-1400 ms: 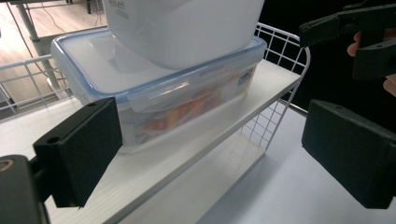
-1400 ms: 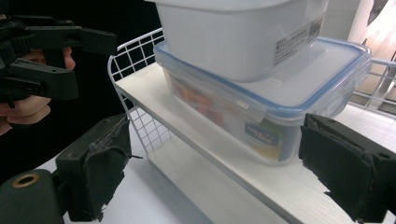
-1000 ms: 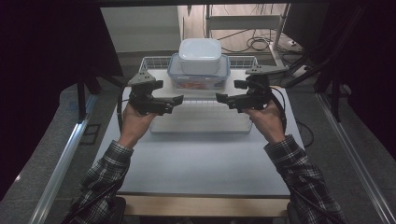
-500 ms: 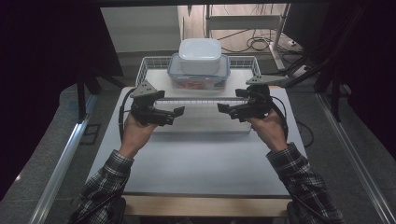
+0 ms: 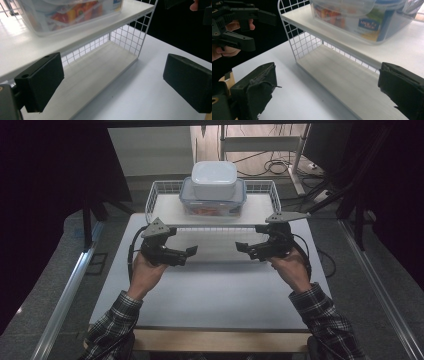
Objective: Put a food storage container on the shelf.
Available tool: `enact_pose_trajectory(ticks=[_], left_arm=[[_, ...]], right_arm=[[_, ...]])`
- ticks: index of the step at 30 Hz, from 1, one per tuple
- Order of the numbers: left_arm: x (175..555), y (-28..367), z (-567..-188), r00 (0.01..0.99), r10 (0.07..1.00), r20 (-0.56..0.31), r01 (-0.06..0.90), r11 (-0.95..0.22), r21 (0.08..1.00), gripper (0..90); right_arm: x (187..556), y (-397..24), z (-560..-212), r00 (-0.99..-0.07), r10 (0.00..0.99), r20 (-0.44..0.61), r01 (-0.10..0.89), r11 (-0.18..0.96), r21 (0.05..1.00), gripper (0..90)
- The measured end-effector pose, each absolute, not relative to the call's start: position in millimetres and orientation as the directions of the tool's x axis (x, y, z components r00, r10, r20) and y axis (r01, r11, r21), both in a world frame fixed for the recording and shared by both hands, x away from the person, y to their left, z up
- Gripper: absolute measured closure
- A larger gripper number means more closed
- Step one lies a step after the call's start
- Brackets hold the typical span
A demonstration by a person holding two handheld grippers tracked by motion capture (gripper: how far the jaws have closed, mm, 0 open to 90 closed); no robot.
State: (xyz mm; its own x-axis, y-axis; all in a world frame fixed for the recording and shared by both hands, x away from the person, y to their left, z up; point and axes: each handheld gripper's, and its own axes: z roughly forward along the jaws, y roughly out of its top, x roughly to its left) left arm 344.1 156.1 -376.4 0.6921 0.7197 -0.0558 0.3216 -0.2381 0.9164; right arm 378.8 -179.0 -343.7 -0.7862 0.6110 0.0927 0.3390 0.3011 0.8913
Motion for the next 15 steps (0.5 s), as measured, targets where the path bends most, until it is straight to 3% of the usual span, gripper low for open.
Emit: enact_pose_trajectory(ticks=[15], left_arm=[[326,155,-402,0.695,0.715,-0.071,0.337,-0.237,0.911,2.3]], right_arm=[[363,-184,-366,-0.773,0.631,0.071,0.338,0.314,0.887,0.0]])
